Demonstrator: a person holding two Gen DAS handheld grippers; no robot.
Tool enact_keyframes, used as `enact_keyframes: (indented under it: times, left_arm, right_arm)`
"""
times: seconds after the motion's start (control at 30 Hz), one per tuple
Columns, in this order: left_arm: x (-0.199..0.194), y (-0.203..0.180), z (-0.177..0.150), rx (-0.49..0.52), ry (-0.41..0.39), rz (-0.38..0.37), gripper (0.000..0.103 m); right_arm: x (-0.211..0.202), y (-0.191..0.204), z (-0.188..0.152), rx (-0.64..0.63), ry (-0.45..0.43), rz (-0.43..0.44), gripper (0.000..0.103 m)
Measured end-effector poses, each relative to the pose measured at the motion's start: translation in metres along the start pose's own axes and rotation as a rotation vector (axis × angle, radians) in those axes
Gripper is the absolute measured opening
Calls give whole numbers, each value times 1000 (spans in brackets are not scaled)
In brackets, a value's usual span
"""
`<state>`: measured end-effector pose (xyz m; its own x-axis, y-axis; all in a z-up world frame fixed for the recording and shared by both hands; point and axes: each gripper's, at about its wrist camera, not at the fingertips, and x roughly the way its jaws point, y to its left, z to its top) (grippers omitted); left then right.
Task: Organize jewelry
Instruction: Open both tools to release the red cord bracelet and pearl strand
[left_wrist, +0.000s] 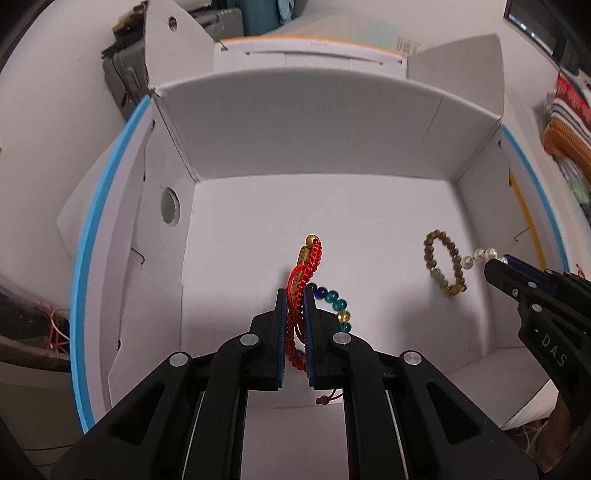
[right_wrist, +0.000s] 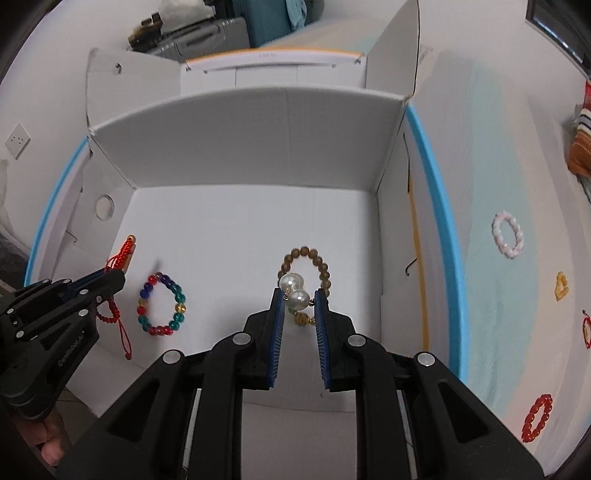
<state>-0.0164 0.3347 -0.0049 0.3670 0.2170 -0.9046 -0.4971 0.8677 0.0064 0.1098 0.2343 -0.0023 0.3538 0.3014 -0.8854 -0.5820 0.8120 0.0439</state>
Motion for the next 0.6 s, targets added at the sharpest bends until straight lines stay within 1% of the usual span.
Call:
enact_keyframes:
  times: [0.07,0.17,0.27,0.33,0.4,0.47,0.5,0.53,0.6]
  left_arm:
    - [6,2,1,-8,29,-14,8]
    - [12,5,1,-16,50,-11,8]
    - [14,6,1,-23,55,-16,8]
    - [14,6,1,-20,56,-10,12]
    - [12,5,0,-15,48,-2,12]
    - [11,3,3,-15,37,11,16]
    - [9,3,2,-11,24,24,21]
    - [7,2,2,-12,16,29,29]
    - [-1,4,1,-20,-10,32,37]
  right_arm:
    - [4,-2,-2,5,22,-2,16]
    - [11,-3,-2,9,45,-5,16]
    - [16,-4,-3,13,63,-1,16]
    - [16,-4,-4,11,64,-3,16]
    - [15,-3,-6,9,68,-6,17]
    - [14,-2,-6,12,66,1,17]
    - [17,0,-1,9,66,-2,18]
    - [16,1,-1,5,61,-2,24]
    - [9,4,0,0,43,10,33]
